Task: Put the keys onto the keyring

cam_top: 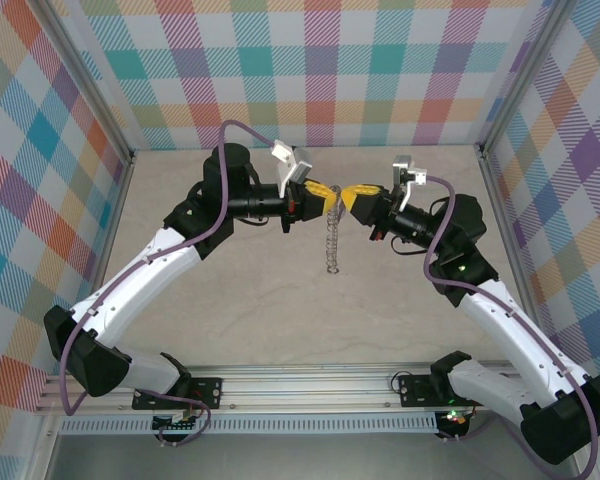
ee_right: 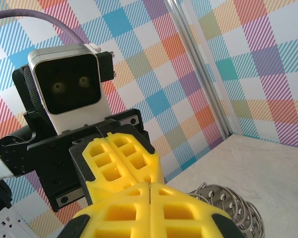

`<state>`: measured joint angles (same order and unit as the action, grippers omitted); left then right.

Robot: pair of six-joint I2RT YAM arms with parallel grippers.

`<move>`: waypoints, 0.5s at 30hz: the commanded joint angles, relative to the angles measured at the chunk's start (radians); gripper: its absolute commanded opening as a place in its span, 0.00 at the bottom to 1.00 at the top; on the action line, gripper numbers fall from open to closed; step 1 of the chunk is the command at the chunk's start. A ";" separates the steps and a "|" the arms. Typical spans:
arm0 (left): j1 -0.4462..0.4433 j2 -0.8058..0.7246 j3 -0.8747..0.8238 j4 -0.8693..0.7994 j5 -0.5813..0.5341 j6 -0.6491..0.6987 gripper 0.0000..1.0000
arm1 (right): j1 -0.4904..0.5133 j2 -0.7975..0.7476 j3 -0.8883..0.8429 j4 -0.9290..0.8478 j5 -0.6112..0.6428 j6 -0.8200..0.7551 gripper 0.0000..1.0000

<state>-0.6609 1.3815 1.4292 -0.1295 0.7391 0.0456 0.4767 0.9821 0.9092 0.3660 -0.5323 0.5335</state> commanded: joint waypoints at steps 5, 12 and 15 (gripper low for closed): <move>-0.023 -0.023 0.008 0.031 0.021 -0.004 0.00 | 0.005 0.010 0.014 -0.003 0.042 -0.037 0.00; -0.024 -0.037 0.003 0.045 0.025 -0.010 0.00 | -0.011 -0.003 -0.010 -0.035 0.088 -0.044 0.00; -0.026 -0.042 -0.001 0.048 0.026 -0.010 0.00 | -0.026 -0.010 -0.026 -0.039 0.106 -0.038 0.00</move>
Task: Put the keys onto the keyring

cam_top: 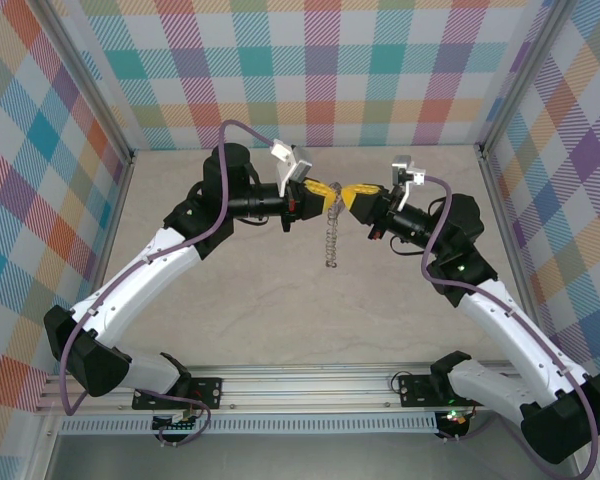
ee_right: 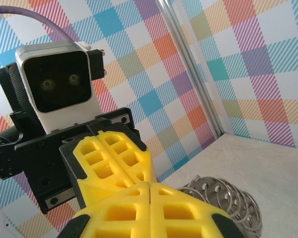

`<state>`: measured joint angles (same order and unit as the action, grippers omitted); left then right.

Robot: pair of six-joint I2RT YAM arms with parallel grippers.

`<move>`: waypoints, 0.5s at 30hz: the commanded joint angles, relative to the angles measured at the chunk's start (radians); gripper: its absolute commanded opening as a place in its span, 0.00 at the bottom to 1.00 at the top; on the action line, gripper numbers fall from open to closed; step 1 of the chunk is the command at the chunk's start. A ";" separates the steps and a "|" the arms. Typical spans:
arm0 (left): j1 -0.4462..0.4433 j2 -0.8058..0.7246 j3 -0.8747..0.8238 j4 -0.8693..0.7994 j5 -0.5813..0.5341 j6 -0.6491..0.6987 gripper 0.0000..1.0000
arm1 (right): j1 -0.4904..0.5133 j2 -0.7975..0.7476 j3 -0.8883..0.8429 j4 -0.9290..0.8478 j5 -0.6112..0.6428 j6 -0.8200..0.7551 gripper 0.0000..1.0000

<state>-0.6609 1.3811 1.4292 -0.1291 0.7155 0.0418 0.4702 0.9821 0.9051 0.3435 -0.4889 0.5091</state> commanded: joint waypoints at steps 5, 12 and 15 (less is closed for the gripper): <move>-0.026 -0.050 -0.005 0.049 0.052 -0.007 0.00 | -0.039 -0.013 -0.040 -0.011 0.071 0.006 0.00; -0.026 -0.063 -0.026 0.081 0.020 -0.018 0.00 | -0.041 -0.002 -0.038 0.001 0.011 0.029 0.00; -0.026 -0.066 -0.038 0.112 0.000 -0.031 0.00 | -0.041 0.008 -0.040 0.029 -0.044 0.059 0.00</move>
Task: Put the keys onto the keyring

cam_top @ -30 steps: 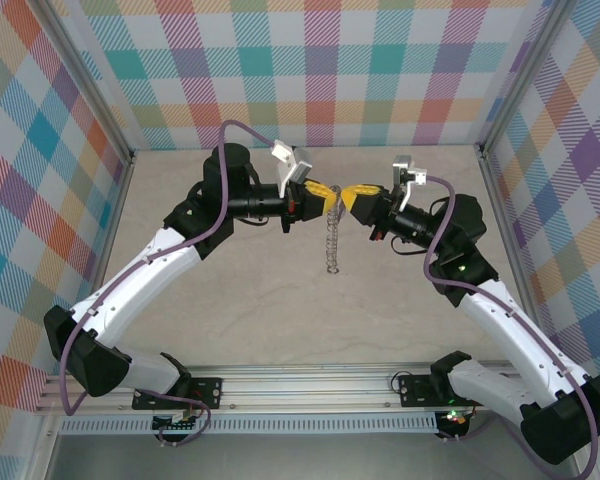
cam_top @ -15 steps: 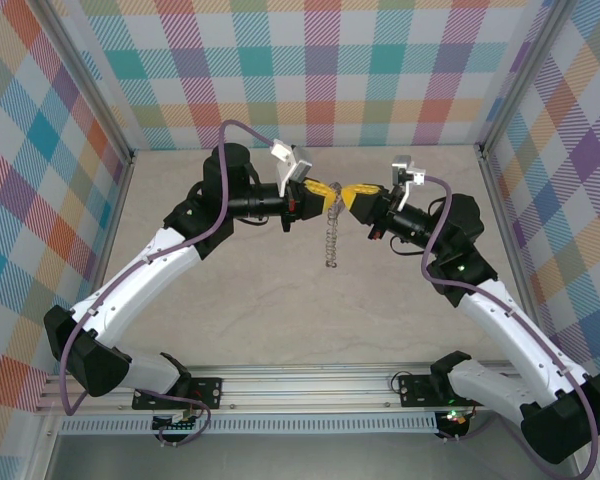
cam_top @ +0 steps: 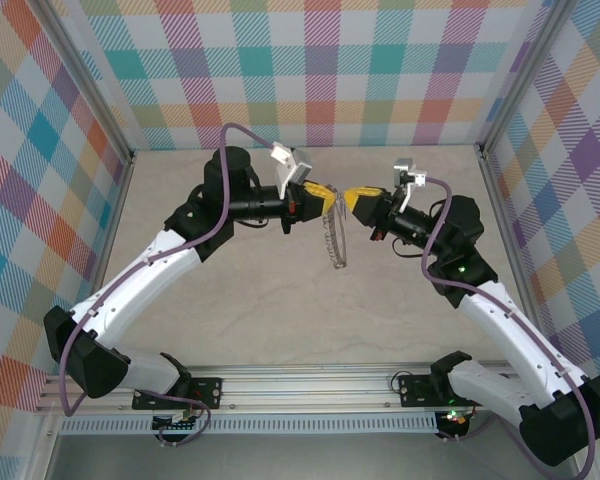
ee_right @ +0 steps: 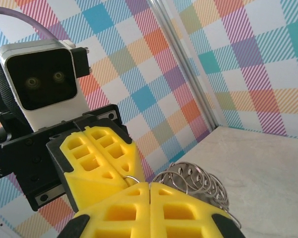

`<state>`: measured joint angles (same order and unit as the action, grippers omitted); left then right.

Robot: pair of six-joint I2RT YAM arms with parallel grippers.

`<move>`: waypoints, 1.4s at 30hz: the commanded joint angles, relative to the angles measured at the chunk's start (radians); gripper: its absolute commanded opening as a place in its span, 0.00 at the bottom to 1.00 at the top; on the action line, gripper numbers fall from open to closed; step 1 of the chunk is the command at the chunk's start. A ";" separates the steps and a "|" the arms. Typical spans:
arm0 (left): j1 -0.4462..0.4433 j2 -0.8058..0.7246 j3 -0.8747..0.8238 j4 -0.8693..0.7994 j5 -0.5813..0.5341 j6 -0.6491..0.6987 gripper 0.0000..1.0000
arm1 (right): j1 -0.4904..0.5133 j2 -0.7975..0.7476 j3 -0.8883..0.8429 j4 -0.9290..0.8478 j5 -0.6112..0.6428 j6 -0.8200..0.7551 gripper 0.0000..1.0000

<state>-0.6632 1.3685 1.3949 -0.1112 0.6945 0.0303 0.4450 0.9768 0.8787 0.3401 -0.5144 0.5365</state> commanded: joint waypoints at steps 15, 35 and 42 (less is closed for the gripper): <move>-0.024 -0.058 -0.043 0.224 -0.048 -0.068 0.00 | -0.015 0.054 -0.039 0.194 -0.132 0.193 0.00; -0.024 -0.051 -0.039 0.254 -0.093 -0.078 0.00 | -0.017 -0.003 -0.063 0.103 -0.132 0.145 0.00; -0.024 -0.046 -0.037 0.255 -0.097 -0.083 0.00 | -0.017 0.073 -0.016 0.148 -0.280 0.193 0.00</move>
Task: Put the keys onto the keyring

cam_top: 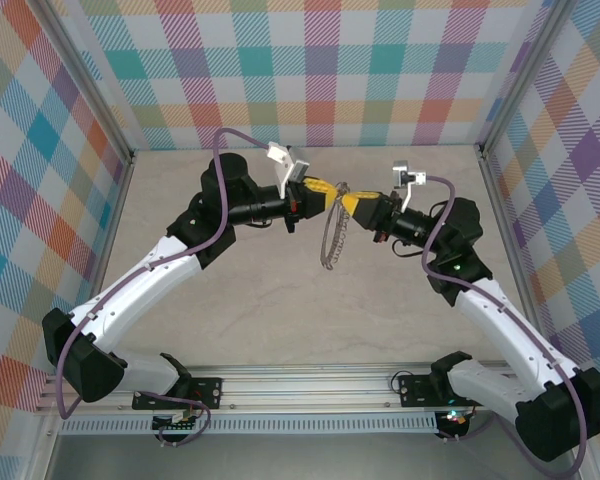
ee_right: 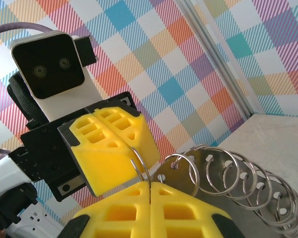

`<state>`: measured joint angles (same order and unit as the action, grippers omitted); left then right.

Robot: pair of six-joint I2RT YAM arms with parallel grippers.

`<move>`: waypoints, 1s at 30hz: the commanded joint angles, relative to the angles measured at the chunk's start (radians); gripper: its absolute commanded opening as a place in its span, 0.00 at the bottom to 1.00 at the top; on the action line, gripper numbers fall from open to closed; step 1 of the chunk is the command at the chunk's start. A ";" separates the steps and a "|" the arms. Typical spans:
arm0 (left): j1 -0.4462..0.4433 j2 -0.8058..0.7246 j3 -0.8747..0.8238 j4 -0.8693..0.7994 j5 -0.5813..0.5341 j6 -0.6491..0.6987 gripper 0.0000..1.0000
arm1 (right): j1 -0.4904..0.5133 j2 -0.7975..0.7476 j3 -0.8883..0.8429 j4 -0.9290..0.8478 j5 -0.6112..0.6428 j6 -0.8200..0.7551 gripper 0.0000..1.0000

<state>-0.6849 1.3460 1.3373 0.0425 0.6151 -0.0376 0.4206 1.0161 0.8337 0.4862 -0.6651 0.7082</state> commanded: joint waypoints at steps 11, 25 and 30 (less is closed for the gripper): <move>-0.002 -0.021 0.002 0.092 -0.036 -0.001 0.00 | -0.090 -0.082 0.021 -0.101 -0.123 -0.005 0.43; -0.002 0.006 -0.014 0.109 0.007 -0.037 0.00 | -0.112 0.004 0.068 0.047 -0.073 0.070 0.57; 0.001 0.008 -0.032 0.141 0.008 -0.073 0.00 | -0.112 0.053 0.058 0.135 -0.067 0.112 0.57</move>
<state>-0.6842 1.3537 1.3155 0.1005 0.6003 -0.0772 0.3134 1.0630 0.8684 0.5049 -0.7410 0.7799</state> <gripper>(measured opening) 0.049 0.566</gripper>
